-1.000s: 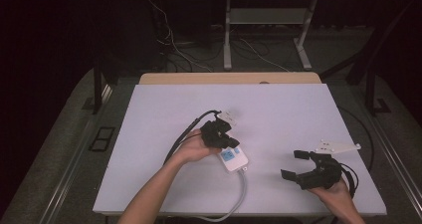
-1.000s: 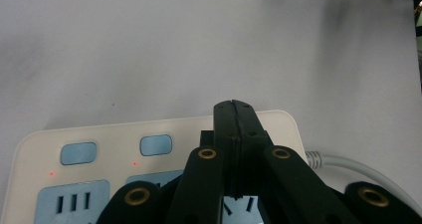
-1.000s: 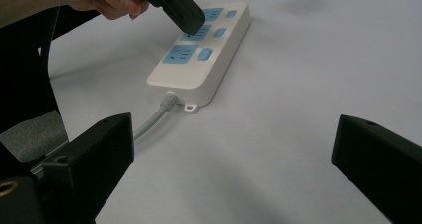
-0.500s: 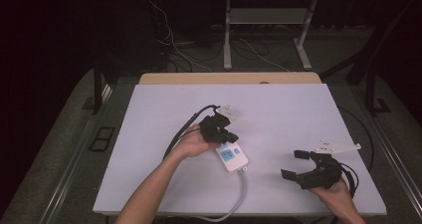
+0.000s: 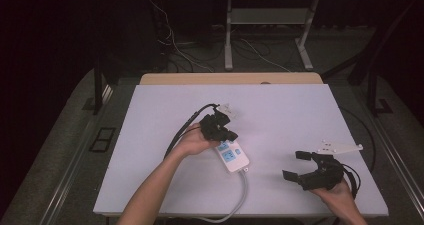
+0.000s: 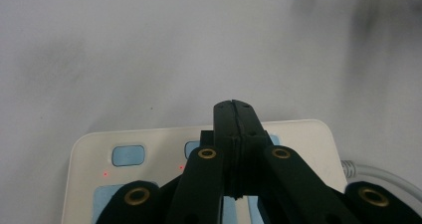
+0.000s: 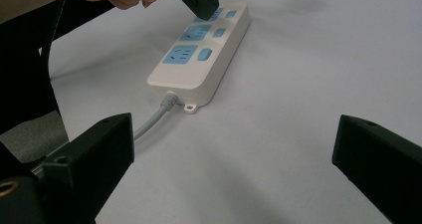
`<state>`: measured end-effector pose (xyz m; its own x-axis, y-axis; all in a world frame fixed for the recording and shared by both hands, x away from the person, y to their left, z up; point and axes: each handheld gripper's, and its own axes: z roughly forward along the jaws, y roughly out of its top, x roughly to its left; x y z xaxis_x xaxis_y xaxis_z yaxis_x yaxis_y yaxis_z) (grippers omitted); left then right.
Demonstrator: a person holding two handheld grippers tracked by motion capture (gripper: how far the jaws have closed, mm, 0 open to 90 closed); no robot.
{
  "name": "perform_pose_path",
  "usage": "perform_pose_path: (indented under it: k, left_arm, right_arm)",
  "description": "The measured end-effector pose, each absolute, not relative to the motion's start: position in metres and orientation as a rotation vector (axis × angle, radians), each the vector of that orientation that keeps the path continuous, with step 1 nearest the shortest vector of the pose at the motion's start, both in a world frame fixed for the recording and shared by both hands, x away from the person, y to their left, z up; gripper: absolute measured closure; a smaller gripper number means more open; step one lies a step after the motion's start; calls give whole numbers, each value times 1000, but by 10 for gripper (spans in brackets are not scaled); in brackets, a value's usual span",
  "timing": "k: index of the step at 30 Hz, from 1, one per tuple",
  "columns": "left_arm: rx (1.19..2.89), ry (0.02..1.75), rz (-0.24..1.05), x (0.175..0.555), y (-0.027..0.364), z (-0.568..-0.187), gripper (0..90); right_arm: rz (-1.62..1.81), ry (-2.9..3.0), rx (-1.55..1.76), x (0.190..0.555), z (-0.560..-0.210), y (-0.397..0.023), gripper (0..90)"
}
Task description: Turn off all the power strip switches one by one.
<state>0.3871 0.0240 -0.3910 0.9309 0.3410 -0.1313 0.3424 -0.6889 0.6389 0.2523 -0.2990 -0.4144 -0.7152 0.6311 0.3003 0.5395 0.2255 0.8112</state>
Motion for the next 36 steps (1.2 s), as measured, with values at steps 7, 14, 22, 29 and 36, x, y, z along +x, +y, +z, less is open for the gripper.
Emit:
perform_pose_path:
  k: [7, 14, 22, 29, 36]
  left_arm:
    - [2395, 496, -1, 391, 23, -396, 894]
    - [2415, 507, -1, 395, 22, -403, 894]
    - [2436, 516, -1, 398, 21, -409, 893]
    - [2431, 532, -9, 398, 21, -409, 894]
    - [2408, 537, -46, 401, 25, -411, 896]
  right_arm:
    - [1517, 2386, 1142, 252, -414, -299, 27]
    - [1518, 2385, 1144, 252, -414, -300, 27]
    - [1518, 2385, 1144, 252, -414, -300, 27]
    - [1516, 2385, 1143, 252, -414, -300, 27]
    - [1512, 2386, 1141, 252, -415, -299, 27]
